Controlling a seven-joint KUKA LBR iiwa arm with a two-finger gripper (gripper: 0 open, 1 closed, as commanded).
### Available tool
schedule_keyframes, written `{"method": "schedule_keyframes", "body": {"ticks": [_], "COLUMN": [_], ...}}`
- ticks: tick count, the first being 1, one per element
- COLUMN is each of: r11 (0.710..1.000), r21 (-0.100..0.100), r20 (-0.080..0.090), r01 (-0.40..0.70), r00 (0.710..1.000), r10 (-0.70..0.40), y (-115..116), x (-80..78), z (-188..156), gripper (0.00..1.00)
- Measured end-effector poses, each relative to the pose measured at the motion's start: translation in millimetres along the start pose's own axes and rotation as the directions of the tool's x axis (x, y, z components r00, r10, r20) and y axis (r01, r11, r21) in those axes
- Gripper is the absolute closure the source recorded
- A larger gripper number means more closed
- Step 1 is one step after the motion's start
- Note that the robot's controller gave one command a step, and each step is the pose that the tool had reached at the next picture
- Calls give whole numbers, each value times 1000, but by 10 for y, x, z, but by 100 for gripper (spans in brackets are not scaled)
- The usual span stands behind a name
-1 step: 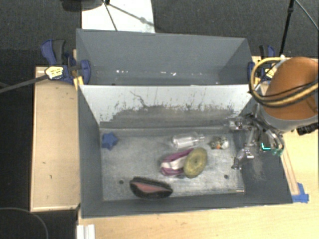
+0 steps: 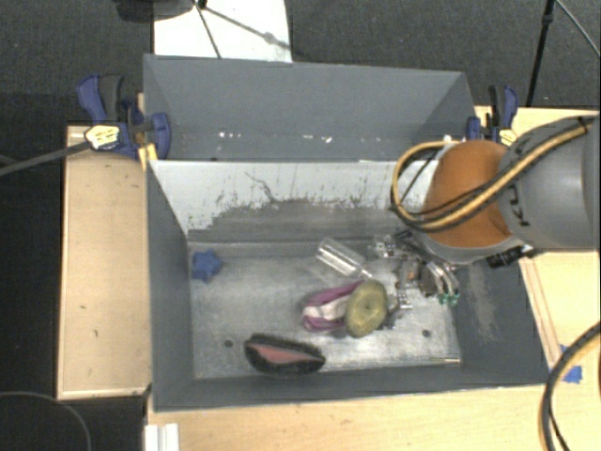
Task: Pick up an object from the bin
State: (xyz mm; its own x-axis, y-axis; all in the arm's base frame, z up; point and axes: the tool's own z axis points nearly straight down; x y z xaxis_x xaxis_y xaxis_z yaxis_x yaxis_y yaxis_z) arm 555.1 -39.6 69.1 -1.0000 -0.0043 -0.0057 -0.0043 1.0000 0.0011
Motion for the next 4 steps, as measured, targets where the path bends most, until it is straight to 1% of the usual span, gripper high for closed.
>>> {"method": "schedule_keyframes", "body": {"ticks": [1, 2, 3, 4], "r11": [1000, 996, 996, 974], "r21": [1, 3, 1, 0], "r20": [-4, 6, -3, -7], "r01": [2, 90, 91, 225], "r00": [1000, 996, 996, 974], "r10": [-2, -90, -91, -225], "y": [-21, -8, -7, 727], "x": [5, -81, -63, 114], "z": [-37, -1382, -1332, 1], "gripper": [100, 100, 0, 0]}}
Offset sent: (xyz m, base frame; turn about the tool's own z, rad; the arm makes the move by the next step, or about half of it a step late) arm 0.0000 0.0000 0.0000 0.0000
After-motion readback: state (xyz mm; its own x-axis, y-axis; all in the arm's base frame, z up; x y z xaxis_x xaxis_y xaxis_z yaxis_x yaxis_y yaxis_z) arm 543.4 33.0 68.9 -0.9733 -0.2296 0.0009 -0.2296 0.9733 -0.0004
